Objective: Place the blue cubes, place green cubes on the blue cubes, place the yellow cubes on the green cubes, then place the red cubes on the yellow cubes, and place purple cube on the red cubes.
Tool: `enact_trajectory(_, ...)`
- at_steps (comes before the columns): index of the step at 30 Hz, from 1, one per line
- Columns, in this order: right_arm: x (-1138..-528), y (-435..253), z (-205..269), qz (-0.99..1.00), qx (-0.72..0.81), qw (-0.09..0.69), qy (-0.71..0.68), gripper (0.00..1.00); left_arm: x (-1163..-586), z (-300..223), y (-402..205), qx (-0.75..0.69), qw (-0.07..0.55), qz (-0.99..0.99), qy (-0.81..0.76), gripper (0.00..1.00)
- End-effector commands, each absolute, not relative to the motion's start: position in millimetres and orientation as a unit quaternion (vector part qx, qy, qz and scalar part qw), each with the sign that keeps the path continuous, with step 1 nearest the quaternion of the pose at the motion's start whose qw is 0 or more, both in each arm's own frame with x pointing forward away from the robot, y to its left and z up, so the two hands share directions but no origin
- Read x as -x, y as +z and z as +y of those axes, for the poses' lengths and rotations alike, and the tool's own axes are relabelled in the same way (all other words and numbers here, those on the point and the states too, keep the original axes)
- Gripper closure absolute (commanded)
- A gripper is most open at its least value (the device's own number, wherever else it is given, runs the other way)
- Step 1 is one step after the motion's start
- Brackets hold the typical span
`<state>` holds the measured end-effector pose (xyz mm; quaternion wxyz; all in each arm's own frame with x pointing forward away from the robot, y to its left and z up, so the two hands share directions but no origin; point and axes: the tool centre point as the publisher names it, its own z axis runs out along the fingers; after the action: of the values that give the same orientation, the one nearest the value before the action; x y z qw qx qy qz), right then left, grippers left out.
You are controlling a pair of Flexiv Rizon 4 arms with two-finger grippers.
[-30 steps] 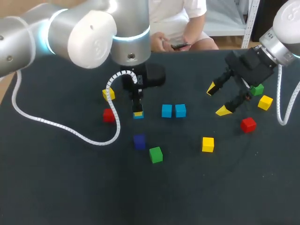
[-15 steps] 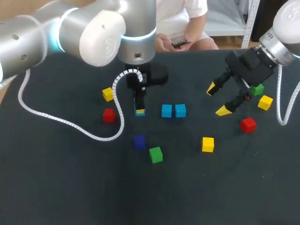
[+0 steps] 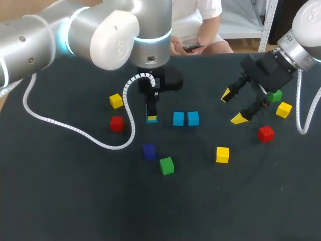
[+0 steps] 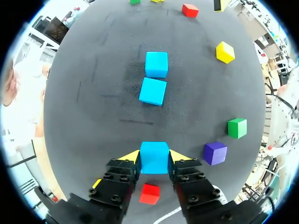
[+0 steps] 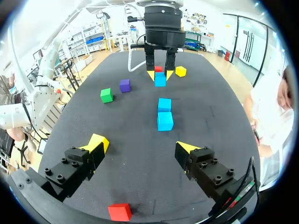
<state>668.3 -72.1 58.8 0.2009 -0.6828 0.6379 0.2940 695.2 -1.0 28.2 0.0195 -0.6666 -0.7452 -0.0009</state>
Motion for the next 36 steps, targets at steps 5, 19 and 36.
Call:
enact_trajectory(5,-668,59,-72,0.638,0.683,0.202,0.294,0.0,-697,-1,29,0.667,0.022,-0.745,-0.001,1.0)
enact_trajectory(19,-668,59,-72,0.638,0.683,0.202,0.294,0.0,-699,-14,30,0.678,0.002,-0.734,-0.019,1.0)
enact_trajectory(36,-668,59,-72,0.638,0.683,0.202,0.294,0.0,-703,-27,14,0.681,0.022,-0.731,-0.022,1.0)
